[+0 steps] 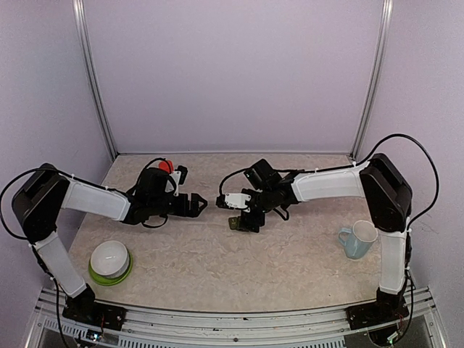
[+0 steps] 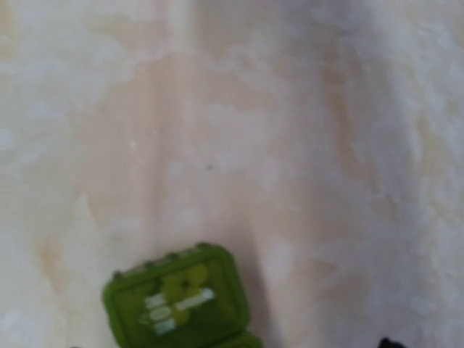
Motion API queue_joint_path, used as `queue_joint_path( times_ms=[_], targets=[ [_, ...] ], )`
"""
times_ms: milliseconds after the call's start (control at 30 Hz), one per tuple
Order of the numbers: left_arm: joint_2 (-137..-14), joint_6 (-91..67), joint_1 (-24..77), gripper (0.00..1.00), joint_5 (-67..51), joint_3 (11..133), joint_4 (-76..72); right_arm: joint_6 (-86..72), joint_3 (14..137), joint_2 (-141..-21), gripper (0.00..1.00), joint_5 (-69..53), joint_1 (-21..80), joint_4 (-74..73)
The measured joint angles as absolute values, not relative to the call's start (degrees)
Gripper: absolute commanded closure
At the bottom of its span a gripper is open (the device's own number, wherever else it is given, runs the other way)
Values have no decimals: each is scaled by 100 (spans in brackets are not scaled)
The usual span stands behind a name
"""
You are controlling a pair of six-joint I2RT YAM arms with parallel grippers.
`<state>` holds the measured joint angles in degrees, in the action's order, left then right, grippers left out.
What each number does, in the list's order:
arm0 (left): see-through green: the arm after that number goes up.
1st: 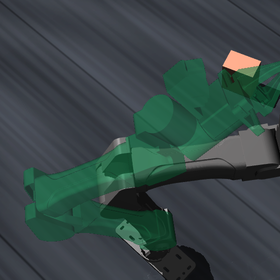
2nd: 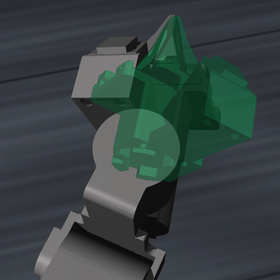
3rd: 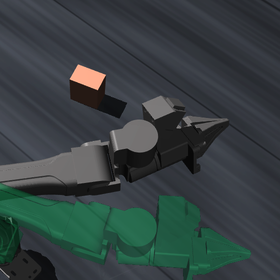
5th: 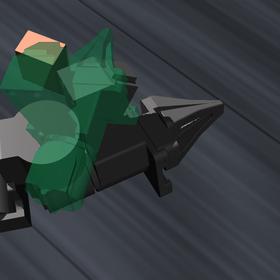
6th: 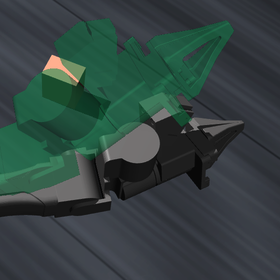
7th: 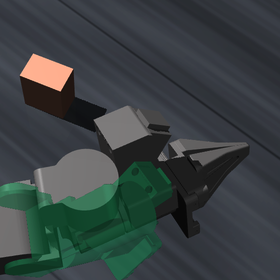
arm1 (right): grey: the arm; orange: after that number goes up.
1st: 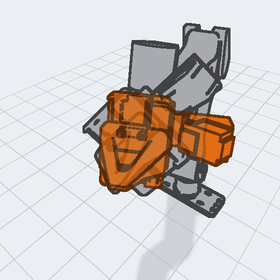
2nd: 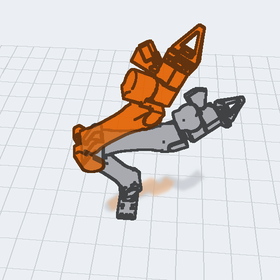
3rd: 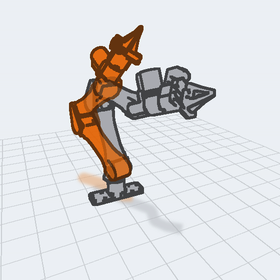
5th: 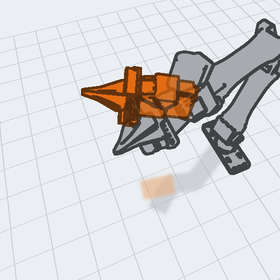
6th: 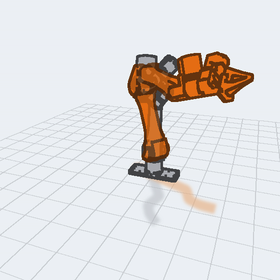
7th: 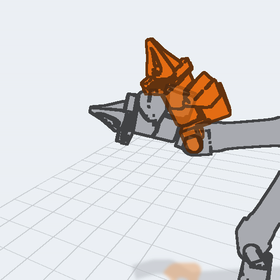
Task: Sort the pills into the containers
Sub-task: Pick up the pill container from the center of the board.
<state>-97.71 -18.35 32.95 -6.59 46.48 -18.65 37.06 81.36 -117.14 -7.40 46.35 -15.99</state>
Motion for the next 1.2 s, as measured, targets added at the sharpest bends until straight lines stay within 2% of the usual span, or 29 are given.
queue_joint_path(
  times_ms=[333, 633, 733, 1200],
  targets=[
    [-9745, -1837, 3264, 1, -666, 4633, -1872, 3765, 8298, -12088, 24, -878, 4633, -1861],
    [-9745, -1837, 3253, 1, -707, 4633, -1879, 3686, 8348, -12160, 48, -808, 4591, -1809],
    [-9745, -1837, 3253, 1, -709, 4633, -1879, 3671, 8348, -12164, 60, -821, 4558, -1809],
    [-9745, -1839, 3253, 1, -729, 4633, -1881, 3444, 8383, -12173, 61, -727, 4204, -1732]
  ],
)
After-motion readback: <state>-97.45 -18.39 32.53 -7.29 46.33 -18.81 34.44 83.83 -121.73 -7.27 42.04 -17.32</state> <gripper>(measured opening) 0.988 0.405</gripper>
